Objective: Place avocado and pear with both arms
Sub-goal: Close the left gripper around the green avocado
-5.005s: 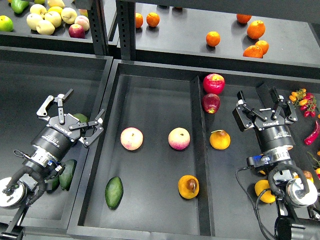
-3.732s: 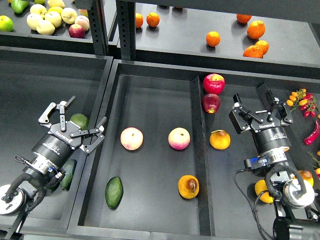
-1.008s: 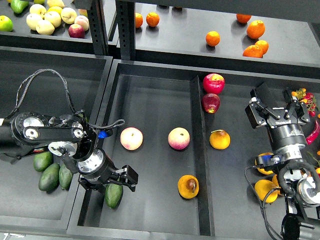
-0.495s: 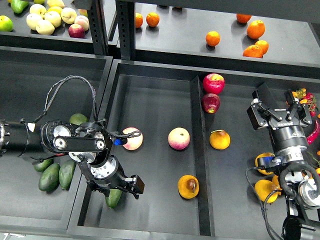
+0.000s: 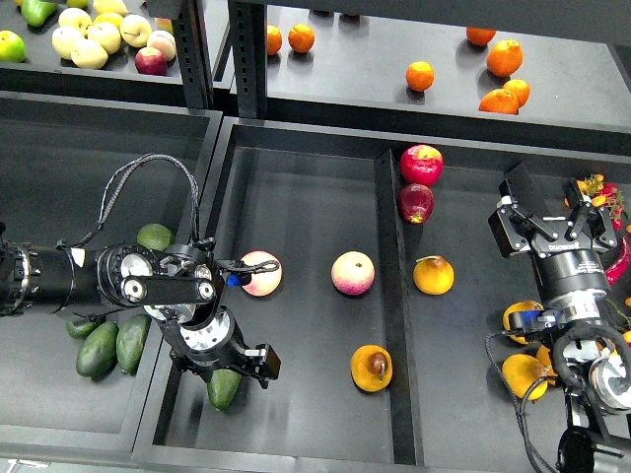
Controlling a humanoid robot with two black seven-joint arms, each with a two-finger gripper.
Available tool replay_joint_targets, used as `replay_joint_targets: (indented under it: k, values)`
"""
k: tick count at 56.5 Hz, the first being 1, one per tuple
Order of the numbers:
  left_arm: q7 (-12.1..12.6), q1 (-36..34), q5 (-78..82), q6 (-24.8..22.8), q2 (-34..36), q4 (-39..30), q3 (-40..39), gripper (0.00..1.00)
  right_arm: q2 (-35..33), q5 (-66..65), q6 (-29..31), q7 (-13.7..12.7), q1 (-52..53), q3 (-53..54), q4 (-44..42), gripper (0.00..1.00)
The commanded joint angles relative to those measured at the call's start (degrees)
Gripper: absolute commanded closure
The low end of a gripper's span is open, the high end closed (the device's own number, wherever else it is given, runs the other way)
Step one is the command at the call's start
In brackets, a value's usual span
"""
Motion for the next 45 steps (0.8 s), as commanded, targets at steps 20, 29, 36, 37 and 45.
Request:
replay_joint_targets:
  k: [20,29,36,37,45]
  values:
    - [0.0,2.3,0.0,0.0,-2.9,5.0,0.0,0.01,0.0,0.0,0.0,0.0,-0.3,0.0,0.0,0.00]
    - [0.0,3.8,0.1,0.0,-3.1,6.9,0.0,0.01,0.0,0.0,0.0,0.0,-0.3,0.0,0.1,0.00]
    - [0.0,3.9,0.2,0.0,-3.2,7.5,0.1,0.01,0.0,0.0,0.0,0.0,-0.3,-0.1,0.1,0.00]
    - [0.0,4.0,0.2,0.0,-3.2,7.6,0.1,0.01,0.0,0.0,0.0,0.0,-0.3,-0.1,0.1,0.00]
    - [0.0,4.3,0.2,0.0,-3.2,8.8,0.1,0.01,0.0,0.0,0.0,0.0,-0.3,-0.1,0.1,0.00]
